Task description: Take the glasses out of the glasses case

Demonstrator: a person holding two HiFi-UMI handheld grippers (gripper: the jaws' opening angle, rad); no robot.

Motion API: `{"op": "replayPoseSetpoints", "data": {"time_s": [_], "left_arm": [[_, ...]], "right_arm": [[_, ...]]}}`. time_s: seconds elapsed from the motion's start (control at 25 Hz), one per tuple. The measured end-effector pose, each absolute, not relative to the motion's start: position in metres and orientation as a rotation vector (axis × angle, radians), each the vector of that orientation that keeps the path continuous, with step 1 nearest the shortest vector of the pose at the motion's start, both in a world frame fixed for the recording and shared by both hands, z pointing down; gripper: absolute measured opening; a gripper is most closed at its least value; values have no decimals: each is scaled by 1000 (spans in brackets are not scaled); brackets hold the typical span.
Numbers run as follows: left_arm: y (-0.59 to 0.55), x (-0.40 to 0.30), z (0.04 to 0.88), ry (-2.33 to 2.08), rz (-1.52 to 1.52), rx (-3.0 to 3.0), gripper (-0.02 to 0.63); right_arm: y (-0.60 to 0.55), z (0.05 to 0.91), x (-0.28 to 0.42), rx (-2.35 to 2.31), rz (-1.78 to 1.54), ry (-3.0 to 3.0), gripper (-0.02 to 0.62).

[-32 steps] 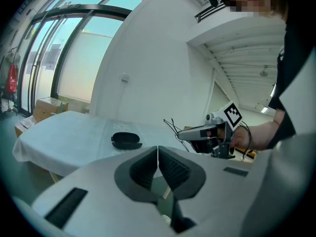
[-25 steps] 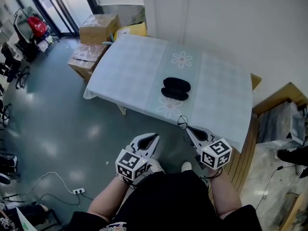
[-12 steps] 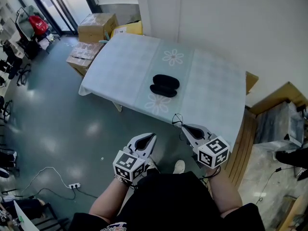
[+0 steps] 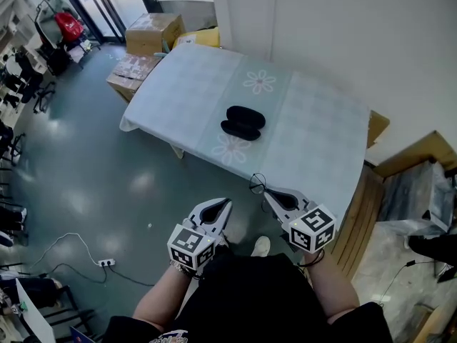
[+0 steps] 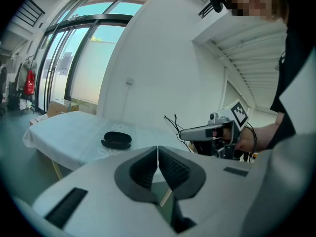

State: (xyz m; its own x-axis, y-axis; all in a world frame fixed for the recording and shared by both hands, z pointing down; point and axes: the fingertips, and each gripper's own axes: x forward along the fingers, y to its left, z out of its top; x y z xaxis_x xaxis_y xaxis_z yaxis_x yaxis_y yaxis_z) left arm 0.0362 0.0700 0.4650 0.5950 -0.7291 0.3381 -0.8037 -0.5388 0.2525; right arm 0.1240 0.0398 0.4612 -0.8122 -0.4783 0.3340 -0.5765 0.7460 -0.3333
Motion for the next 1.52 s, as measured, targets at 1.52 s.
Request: {"op": "replayPoseSetpoints", "data": {"time_s": [1.52], "left_arm": [[86,42,475,-1271,286,2405,30]], "right_arm": [[62,475,132,769,670,-2719,25]]}}
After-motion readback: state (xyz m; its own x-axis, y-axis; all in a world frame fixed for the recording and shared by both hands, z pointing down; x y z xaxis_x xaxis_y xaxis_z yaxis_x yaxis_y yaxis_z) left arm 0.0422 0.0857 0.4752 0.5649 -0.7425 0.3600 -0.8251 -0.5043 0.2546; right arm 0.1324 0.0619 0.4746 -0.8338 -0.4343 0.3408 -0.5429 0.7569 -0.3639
